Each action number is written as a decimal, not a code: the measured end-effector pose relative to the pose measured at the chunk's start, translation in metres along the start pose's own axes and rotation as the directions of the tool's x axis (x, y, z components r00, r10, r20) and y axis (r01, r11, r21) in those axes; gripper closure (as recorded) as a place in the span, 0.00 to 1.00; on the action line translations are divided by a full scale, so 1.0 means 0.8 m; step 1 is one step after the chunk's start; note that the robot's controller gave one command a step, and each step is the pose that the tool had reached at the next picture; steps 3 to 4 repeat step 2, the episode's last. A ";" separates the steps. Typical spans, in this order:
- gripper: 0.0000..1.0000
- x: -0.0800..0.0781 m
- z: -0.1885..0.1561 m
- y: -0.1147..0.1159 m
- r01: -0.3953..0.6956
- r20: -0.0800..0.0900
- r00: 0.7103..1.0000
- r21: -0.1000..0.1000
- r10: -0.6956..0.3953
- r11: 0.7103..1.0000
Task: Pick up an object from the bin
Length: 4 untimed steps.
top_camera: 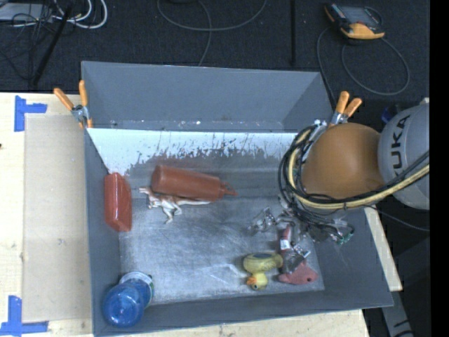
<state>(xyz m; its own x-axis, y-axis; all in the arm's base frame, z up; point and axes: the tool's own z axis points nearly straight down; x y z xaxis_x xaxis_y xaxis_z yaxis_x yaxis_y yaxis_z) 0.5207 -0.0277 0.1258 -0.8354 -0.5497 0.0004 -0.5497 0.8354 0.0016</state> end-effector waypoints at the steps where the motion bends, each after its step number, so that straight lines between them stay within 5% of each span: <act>1: 0.00 0.003 0.037 -0.054 0.205 0.003 0.979 0.001 -0.205 0.979; 2: 1.00 0.017 0.062 -0.119 0.295 -0.005 0.955 -0.008 -0.295 0.955; 4: 1.00 0.017 0.062 -0.119 0.295 -0.005 0.955 -0.008 -0.295 0.955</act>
Offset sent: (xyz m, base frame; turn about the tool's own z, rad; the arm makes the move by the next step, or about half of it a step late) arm 0.0397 -0.0892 -0.0558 -0.3031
